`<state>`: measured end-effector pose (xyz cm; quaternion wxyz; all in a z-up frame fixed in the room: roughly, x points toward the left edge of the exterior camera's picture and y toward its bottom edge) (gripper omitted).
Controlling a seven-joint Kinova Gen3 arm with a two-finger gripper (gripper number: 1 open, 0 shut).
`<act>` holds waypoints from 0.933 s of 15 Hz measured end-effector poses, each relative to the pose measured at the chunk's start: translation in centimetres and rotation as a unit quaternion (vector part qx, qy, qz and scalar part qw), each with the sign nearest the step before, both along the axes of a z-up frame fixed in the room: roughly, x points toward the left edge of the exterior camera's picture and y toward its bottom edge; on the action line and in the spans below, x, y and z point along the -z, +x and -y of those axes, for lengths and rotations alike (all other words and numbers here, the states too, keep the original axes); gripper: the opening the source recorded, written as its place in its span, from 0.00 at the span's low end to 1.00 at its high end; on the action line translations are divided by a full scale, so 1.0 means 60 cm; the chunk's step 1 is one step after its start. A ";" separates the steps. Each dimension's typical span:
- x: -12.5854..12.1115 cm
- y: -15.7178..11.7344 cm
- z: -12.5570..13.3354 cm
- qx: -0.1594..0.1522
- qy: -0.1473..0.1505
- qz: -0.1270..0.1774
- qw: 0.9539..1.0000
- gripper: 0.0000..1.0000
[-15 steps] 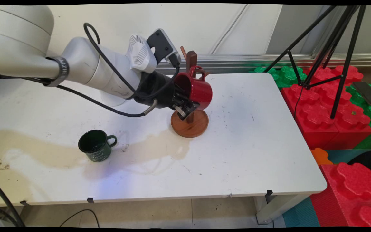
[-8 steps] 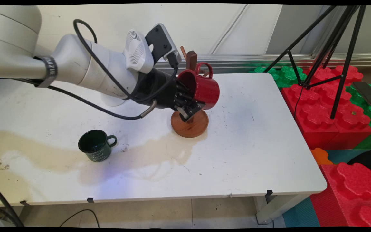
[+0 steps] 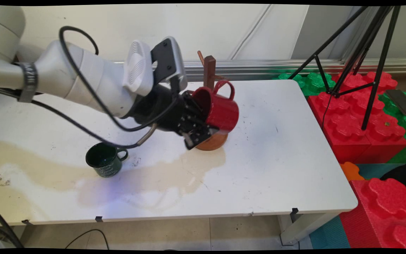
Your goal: Place the picked object on the table
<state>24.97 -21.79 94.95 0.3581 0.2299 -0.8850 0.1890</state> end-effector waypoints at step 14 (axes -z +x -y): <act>-0.056 0.150 -0.002 0.034 0.029 0.173 0.984 0.00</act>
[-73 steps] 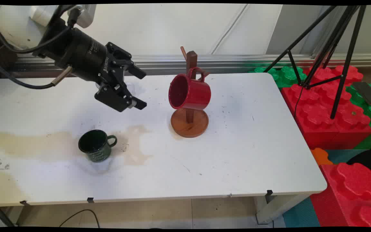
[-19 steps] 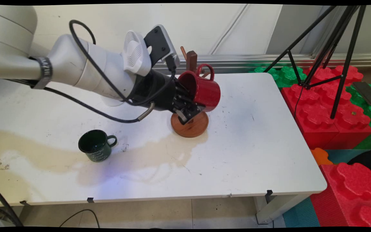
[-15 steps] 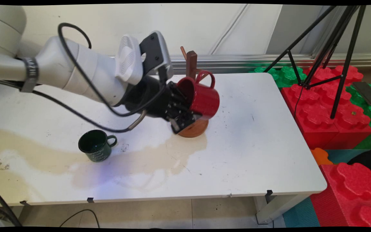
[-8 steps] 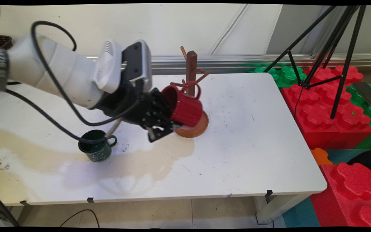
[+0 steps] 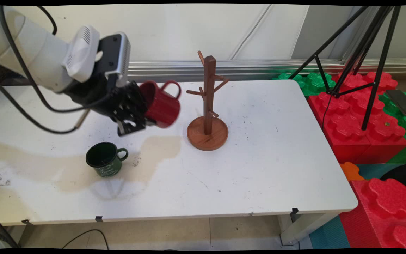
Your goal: Place the picked object on the table
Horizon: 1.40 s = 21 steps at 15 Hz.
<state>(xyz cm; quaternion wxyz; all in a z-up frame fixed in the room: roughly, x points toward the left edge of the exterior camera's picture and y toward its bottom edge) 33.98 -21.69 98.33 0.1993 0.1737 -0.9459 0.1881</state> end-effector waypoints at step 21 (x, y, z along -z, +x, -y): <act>0.121 0.048 0.190 0.004 0.092 0.193 0.977 0.00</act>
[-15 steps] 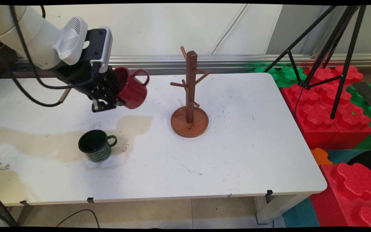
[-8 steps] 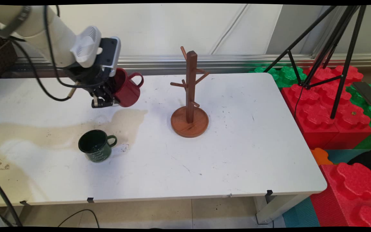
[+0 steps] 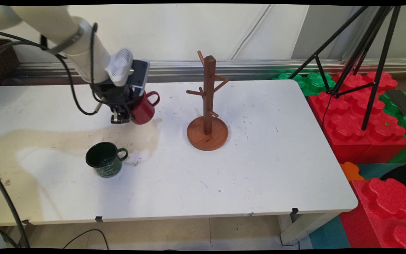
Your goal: Place the picked object on the table
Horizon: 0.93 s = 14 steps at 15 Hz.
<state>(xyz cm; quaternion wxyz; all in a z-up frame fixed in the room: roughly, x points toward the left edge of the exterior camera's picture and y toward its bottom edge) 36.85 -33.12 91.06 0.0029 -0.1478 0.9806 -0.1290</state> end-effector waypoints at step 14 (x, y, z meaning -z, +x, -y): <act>0.104 -0.004 0.071 -0.011 0.057 0.041 0.997 0.00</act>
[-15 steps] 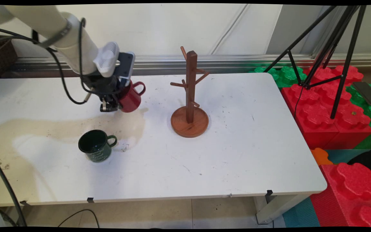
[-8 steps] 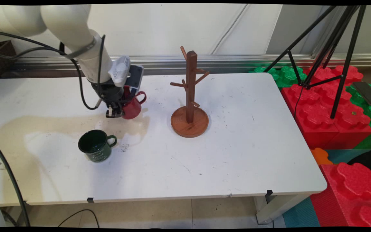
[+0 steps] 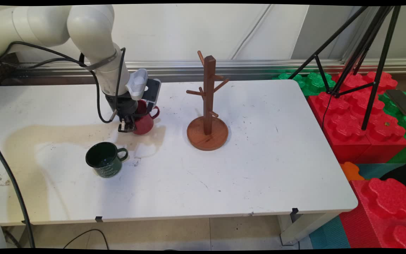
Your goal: Place the picked object on the table
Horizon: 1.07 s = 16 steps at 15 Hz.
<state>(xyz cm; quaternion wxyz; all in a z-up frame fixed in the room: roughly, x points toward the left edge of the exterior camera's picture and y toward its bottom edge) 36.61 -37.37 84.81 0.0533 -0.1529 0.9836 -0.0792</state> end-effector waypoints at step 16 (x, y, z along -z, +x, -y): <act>0.030 0.010 0.016 0.014 0.013 0.007 1.000 1.00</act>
